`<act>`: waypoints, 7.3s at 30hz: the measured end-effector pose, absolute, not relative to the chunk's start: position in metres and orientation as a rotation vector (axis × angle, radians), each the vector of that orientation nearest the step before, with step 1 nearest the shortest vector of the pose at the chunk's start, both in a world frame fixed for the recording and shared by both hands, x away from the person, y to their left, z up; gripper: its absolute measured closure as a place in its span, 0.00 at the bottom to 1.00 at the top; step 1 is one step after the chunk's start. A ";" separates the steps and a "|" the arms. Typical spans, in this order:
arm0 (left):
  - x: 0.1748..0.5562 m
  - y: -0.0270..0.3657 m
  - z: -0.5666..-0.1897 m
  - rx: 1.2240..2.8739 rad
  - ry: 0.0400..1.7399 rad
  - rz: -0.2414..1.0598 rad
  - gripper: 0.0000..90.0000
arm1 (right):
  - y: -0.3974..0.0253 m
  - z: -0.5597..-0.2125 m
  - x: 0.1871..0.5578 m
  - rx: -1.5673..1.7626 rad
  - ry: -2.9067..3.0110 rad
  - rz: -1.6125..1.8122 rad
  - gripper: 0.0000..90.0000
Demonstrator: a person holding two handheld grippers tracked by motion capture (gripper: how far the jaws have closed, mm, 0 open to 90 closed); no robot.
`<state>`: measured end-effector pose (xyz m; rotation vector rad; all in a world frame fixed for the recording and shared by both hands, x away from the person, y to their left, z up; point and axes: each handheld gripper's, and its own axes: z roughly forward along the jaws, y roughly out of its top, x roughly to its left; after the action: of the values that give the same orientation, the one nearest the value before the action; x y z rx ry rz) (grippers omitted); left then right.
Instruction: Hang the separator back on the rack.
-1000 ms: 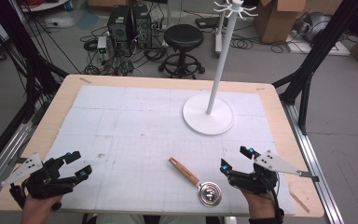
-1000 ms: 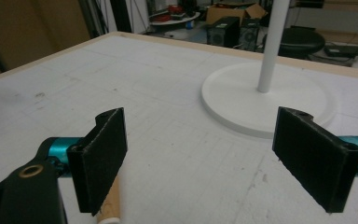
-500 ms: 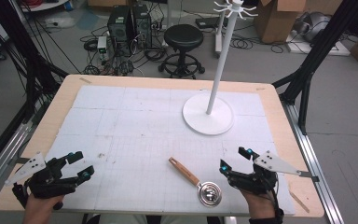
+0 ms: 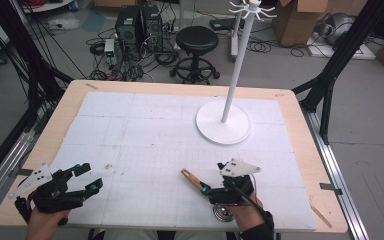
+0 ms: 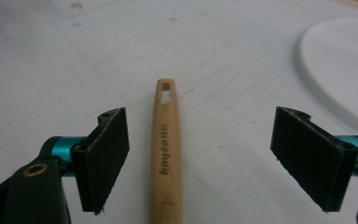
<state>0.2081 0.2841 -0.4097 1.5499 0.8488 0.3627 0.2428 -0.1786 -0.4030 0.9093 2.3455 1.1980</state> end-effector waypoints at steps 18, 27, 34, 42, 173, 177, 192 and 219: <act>0.208 0.285 -0.410 1.556 0.844 0.355 0.25 | -0.145 -0.439 0.264 0.933 2.517 0.993 0.44; 0.208 0.285 -0.410 1.556 0.845 0.354 0.25 | -0.142 -0.439 0.261 0.907 2.535 0.985 0.61; 0.208 0.285 -0.410 1.557 0.845 0.354 0.25 | -0.141 -0.439 0.260 0.924 2.549 0.995 0.72; 0.208 0.285 -0.410 1.557 0.845 0.352 0.25 | -0.140 -0.437 0.261 0.920 2.548 0.976 0.74; 0.201 0.147 -0.318 1.604 0.347 -0.013 0.79 | -0.123 -0.360 0.212 0.376 2.429 2.212 0.47; 0.200 0.144 -0.314 1.624 0.402 0.062 0.79 | -0.123 -0.359 0.210 0.430 2.368 2.112 0.37; 0.202 0.130 -0.300 1.546 0.568 0.222 0.79 | -0.110 -0.365 0.202 0.586 2.282 1.826 0.52; 0.209 0.158 -0.306 1.460 0.346 -0.022 0.46 | -0.109 -0.356 0.199 0.424 2.434 1.905 0.78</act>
<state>0.2086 0.1575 -0.3062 1.4599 0.3464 -0.0219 0.1993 -0.1089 -0.3556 0.4245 2.4344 1.9050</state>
